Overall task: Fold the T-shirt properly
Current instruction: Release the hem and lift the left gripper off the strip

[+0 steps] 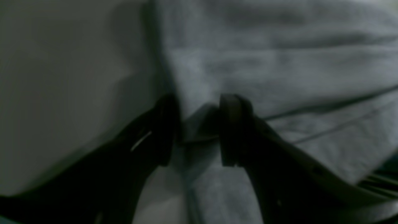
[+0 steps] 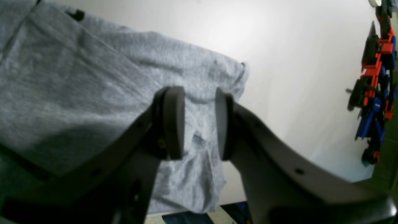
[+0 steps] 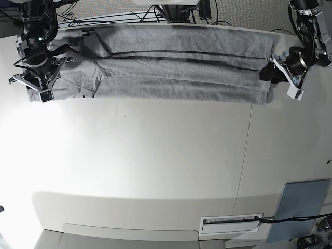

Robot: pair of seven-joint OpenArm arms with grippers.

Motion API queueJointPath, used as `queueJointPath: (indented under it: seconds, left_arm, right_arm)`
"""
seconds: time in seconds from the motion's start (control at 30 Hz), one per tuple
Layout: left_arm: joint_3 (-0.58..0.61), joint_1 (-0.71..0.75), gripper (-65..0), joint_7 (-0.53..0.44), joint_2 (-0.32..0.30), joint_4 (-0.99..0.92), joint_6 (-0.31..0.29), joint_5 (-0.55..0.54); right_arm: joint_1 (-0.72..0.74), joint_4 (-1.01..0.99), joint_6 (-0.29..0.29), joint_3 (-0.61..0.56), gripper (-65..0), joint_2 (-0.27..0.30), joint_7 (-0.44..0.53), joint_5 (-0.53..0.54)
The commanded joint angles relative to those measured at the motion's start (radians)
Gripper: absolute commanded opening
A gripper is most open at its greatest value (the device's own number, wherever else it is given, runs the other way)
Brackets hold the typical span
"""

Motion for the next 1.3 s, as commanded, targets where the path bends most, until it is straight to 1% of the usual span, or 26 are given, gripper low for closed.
queueJointPath:
  seconds: [0.0, 0.13, 0.27, 0.33, 0.47, 0.53, 0.6, 0.67, 0.8, 0.87, 0.9, 0.97, 1.03, 1.1, 1.13, 1.27]
  left_arm:
    - [-0.01, 0.002, -40.5, -0.031, -0.02, 0.012, 0.008, 0.008]
    - [-0.01, 0.033, -40.5, -0.077, -0.02, 0.011, 0.046, 0.06]
    - [-0.009, 0.063, -40.4, -0.077, -0.011, 0.011, 0.06, 0.055]
    - [-0.009, 0.081, -40.5, -0.06, -0.009, 0.011, 0.053, 0.01]
    - [-0.009, 0.106, -40.5, -0.032, -0.008, 0.011, 0.048, -0.137]
    - [-0.009, 0.105, -40.5, -0.003, -0.008, 0.011, 0.005, -0.186]
    - [-0.009, 0.105, -40.5, 0.012, -0.006, 0.011, 0.0, -0.235]
    - [-0.009, 0.103, -40.5, 0.002, 0.007, 0.011, 0.0, -0.238]
    - [-0.009, 0.091, -40.5, -0.022, 0.051, 0.011, 0.0, -0.229]
    - [-0.009, 0.082, -41.0, -0.035, 0.066, 0.002, 0.01, -0.217]
    - [-0.009, 0.08, -42.9, -0.048, 0.072, -0.003, 0.02, -0.21]
    - [-0.009, 0.08, -48.8, -0.078, 0.078, -0.01, 0.037, -0.192]
    - [-0.009, 0.081, -57.4, -0.098, 0.082, -0.013, 0.038, -0.157]
    - [-0.01, 0.081, -64.0, -0.1, 0.082, -0.013, 0.037, -0.15]
    - [-0.01, 0.08, -65.0, -0.101, 0.082, -0.013, 0.029, -0.15]
    - [-0.01, 0.08, -65.0, -0.111, 0.082, -0.013, 0.027, -0.15]
  right_arm:
    - [0.006, 0.017, -0.006, 0.01, -47.7, 0.015, 0.014, -0.009]
    - [0.006, 0.017, -0.006, 0.01, -47.7, 0.014, 0.013, -0.009]
    - [0.006, 0.017, -0.006, 0.01, -47.7, 0.015, 0.014, -0.009]
    - [0.006, 0.017, -0.006, 0.01, -47.7, 0.015, 0.014, -0.009]
    - [0.006, 0.017, -0.006, 0.01, -47.7, 0.015, 0.016, -0.009]
    - [0.006, 0.017, -0.005, 0.01, -47.7, 0.015, 0.015, -0.009]
    - [0.006, 0.017, -0.006, 0.01, -47.7, 0.015, 0.014, -0.009]
    - [0.006, 0.017, -0.006, 0.01, -47.7, 0.015, 0.014, -0.009]
    - [0.005, 0.017, -0.006, 0.01, -47.7, 0.014, 0.014, -0.009]
    - [0.005, 0.017, -0.006, 0.01, -47.7, 0.014, 0.01, -0.009]
    - [0.005, 0.017, -0.006, 0.01, -47.7, 0.014, 0.005, -0.009]
    - [0.005, 0.017, -0.005, 0.01, -47.7, 0.015, -0.004, -0.009]
    - [0.005, 0.017, -0.005, 0.01, -47.7, 0.015, -0.01, -0.009]
    - [0.005, 0.017, -0.005, 0.01, -47.7, 0.015, -0.012, -0.009]
    - [0.005, 0.017, -0.005, 0.01, -47.7, 0.014, -0.011, -0.009]
    - [0.005, 0.017, -0.005, 0.01, -47.7, 0.015, 0.003, -0.009]
